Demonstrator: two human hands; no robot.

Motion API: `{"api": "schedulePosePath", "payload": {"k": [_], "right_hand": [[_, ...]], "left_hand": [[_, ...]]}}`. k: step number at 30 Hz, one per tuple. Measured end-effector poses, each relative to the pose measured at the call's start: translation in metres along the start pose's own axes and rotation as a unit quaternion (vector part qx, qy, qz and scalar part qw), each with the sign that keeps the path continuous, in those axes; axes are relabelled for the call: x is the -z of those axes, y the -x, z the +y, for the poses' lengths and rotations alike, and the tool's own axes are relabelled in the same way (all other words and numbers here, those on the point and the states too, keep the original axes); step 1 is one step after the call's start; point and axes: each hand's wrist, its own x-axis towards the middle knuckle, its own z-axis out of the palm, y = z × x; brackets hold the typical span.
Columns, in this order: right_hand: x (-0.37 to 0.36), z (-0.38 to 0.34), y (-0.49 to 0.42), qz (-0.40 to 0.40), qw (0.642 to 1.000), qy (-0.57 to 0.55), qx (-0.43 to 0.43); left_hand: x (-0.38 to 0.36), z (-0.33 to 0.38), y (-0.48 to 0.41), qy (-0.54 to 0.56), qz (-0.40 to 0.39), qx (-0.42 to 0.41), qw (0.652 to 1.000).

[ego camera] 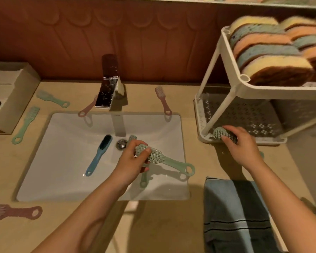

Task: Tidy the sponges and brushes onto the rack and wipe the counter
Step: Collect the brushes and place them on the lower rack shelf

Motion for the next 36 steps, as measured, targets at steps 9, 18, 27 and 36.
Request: {"api": "schedulePosePath", "payload": {"k": [9, 18, 27, 36], "right_hand": [[-0.005, 0.025, -0.06, -0.09, 0.994, 0.063, 0.003], [-0.02, 0.029, -0.063, -0.15, 0.986, -0.013, -0.072], [-0.008, 0.011, -0.019, -0.018, 0.997, -0.068, -0.032], [0.002, -0.037, 0.031, -0.116, 0.977, -0.133, 0.117]], "left_hand": [[-0.027, -0.008, 0.003, 0.031, 0.042, 0.012, 0.999], [-0.029, -0.014, 0.007, 0.046, 0.067, 0.01, 0.997], [-0.049, 0.002, -0.002, -0.05, 0.002, -0.052, 0.997], [-0.089, 0.031, -0.026, -0.106, -0.051, -0.109, 0.987]]}}
